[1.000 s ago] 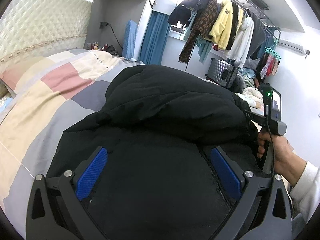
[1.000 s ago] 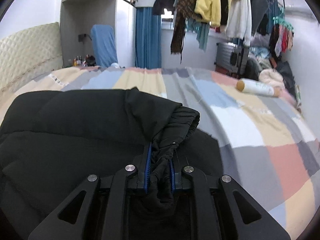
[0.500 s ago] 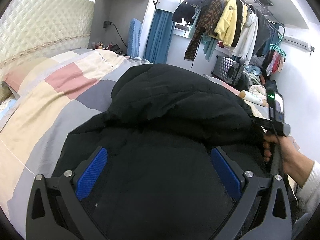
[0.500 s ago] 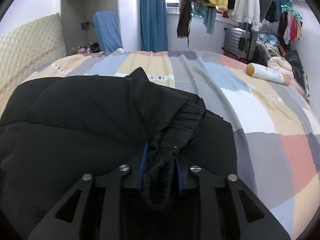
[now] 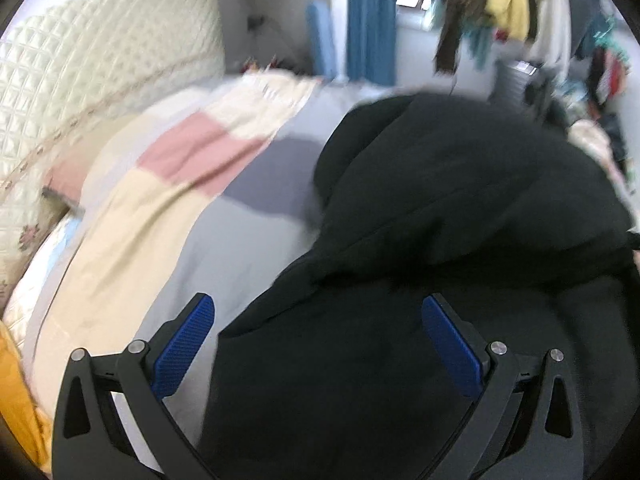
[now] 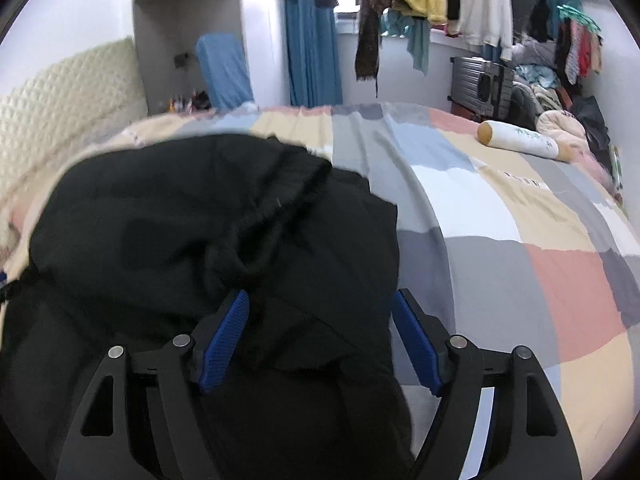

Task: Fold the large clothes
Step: 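Lift the hood with the right tool and fold it over the jacket body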

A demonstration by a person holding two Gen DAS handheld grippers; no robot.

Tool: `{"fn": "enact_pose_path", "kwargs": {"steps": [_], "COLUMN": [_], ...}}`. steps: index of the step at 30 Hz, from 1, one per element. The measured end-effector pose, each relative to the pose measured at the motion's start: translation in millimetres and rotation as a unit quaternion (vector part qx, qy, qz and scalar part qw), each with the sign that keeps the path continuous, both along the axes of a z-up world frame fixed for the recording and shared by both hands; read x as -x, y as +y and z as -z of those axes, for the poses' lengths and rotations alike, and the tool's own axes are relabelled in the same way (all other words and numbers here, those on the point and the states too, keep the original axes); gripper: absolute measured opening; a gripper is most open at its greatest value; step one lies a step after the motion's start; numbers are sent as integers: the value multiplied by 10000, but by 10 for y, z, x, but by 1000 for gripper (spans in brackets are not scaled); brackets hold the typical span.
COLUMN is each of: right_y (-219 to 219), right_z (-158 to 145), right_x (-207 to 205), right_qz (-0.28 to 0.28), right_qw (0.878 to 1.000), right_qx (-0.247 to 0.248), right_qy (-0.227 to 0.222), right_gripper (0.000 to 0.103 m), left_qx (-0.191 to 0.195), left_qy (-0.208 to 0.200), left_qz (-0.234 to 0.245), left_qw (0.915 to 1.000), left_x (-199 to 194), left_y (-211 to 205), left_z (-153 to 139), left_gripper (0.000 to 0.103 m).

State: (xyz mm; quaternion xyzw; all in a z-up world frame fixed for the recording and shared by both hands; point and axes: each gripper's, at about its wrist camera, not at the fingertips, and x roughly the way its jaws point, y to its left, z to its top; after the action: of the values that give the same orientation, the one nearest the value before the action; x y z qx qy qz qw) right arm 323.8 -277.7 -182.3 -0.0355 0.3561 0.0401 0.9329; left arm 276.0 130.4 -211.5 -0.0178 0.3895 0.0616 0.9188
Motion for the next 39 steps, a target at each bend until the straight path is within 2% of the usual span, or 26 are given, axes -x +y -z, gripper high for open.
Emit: {"fn": "enact_pose_path", "kwargs": {"steps": [2,4,7,11,15,20,24,27,30,35,39], "right_y": [-36,-77,-116,-163,-130,-11,126,131,2,-137,-184], "right_z": [84,124,199,278,339,375,367,419,429,234,318], "right_x": [-45,-44,-51,-86,-146,-163,-111,-140,-187,-142,-228], "right_qz": [-7,-19,48,98,79,-197,-326,-136,129,435,508], "right_qw": [9997,9997,9995,9996,9993,9983,9967,9961,9981,9963,9967], "right_qx": [159,154,254,192,216,340,671,843,593,327,276], "right_qy": [185,188,159,195,301,428,311,222,61,-660,-563], "right_gripper": [72,74,85,85,85,85,85,85,85,85,86], "left_qx": [-203,-317,-371,-221,-247,78,171,188,240,257,318], "left_qy": [216,334,310,197,72,17,18,27,-1,-63,10], "left_qz": [-104,-148,-167,-245,-339,-491,-574,-591,-636,-763,-789], "left_qw": [9995,9988,9987,9993,9991,9988,9982,9981,9977,9967,9964], "left_x": [-117,-246,-386,-546,-642,-659,-654,-656,-629,-623,-644], "left_y": [33,67,93,156,208,320,364,347,353,394,428], "left_z": [120,203,236,272,296,305,328,328,318,277,324], "left_gripper": [103,103,103,103,103,103,103,103,103,103,103]}}
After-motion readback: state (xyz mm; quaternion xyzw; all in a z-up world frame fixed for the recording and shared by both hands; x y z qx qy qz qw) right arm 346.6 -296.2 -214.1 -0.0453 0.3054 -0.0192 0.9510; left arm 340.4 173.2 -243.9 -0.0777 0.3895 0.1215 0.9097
